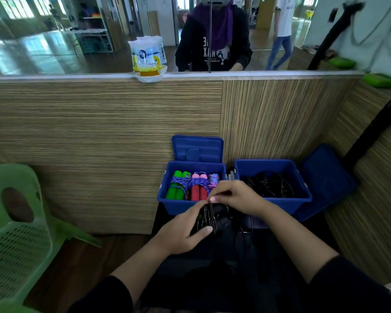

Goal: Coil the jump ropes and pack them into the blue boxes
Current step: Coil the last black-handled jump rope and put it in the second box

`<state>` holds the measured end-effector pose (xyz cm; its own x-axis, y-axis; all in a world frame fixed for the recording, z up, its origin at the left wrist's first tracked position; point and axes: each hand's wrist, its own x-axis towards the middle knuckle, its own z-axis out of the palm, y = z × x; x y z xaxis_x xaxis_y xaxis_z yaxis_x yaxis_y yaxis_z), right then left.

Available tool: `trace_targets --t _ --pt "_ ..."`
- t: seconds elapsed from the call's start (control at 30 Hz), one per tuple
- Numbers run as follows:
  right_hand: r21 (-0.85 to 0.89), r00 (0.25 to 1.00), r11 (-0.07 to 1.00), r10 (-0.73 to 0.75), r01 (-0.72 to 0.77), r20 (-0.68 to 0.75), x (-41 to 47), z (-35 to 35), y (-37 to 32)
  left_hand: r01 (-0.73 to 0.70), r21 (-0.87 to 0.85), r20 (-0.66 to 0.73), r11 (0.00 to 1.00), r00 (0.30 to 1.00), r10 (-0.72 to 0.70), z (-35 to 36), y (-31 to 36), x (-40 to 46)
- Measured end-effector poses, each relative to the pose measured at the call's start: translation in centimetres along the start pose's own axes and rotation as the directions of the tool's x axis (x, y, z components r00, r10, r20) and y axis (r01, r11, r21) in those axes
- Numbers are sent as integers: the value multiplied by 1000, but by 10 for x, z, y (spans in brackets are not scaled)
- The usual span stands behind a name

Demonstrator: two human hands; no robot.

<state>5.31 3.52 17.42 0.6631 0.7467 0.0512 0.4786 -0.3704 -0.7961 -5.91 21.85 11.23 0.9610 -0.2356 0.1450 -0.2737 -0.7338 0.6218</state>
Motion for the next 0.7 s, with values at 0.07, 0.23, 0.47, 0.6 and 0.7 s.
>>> trace_targets --t 0.07,0.23,0.47,0.6,0.7 --pt "233 996 970 80 -67 -46 1 -9 0 -5 -78 -38 997 999 2 -4 5 1" --pt "478 972 849 229 -226 54 8 -14 4 -181 -141 -114 973 980 166 -9 16 5" --pt "564 947 789 319 -244 -36 7 27 14 -180 -256 -323 950 942 91 -17 17 16" --pt "364 943 887 326 -282 -64 0 55 23 -130 -246 -419 960 908 16 -22 1 24" --pt "99 935 935 349 -341 -71 -14 75 36 -29 -213 -552 977 828 -96 -29 -19 34"
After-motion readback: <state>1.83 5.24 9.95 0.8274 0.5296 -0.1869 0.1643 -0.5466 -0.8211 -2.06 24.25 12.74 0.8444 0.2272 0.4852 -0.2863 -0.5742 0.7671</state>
